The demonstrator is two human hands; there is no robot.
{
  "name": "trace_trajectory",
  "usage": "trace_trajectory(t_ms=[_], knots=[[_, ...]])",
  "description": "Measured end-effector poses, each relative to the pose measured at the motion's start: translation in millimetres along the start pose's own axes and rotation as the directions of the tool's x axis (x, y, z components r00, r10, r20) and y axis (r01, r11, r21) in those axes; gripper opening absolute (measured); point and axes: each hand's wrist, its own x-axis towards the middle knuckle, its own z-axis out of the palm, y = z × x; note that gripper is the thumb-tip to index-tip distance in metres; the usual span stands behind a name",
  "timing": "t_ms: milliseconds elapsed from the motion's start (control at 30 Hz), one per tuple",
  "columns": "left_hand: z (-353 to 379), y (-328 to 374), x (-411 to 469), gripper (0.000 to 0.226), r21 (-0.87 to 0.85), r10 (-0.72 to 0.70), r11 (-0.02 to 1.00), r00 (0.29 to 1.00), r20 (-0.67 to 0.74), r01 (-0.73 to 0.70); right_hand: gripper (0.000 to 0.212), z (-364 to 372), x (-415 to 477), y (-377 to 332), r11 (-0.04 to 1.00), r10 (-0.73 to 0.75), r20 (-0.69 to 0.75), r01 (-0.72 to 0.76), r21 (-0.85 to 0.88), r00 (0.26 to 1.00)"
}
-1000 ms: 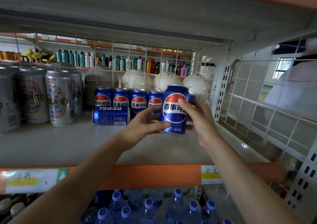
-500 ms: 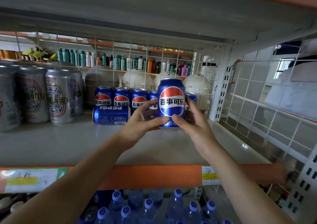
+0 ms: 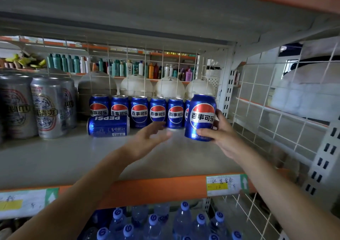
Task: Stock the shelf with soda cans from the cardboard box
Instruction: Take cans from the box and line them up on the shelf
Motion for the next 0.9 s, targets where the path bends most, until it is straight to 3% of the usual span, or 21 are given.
trace_trajectory(t_ms=[67,167,300,667,800,900], knots=[[2,-7,1,0.070,0.373,-0.033,0.928,0.997,0.071,0.004,0.062,-17,9,1,0.999,0.038,-0.051,-0.039,-0.024,0.998],[4,-11,3,0.068,0.569,-0.114,0.822,0.983,0.142,0.013,0.083,-42,25,5,0.991,0.092,-0.081,-0.099,-0.087,0.992],[6,-11,4,0.069,0.643,-0.199,0.766,0.959,0.203,0.023,0.085,-61,46,13,0.986,0.131,-0.116,-0.142,-0.087,0.985],[6,-9,5,0.066,0.717,-0.216,0.697,0.949,0.227,-0.013,0.079,-76,83,32,0.977,0.202,-0.148,-0.210,-0.042,0.968],[7,-7,6,0.074,0.718,-0.237,0.696,0.943,0.232,-0.002,0.077,-80,96,44,0.968,0.222,-0.161,-0.237,-0.082,0.962],[5,-9,6,0.103,0.714,-0.239,0.700,0.944,0.225,0.007,0.080,-85,105,55,0.959,0.245,-0.169,-0.264,-0.100,0.955]])
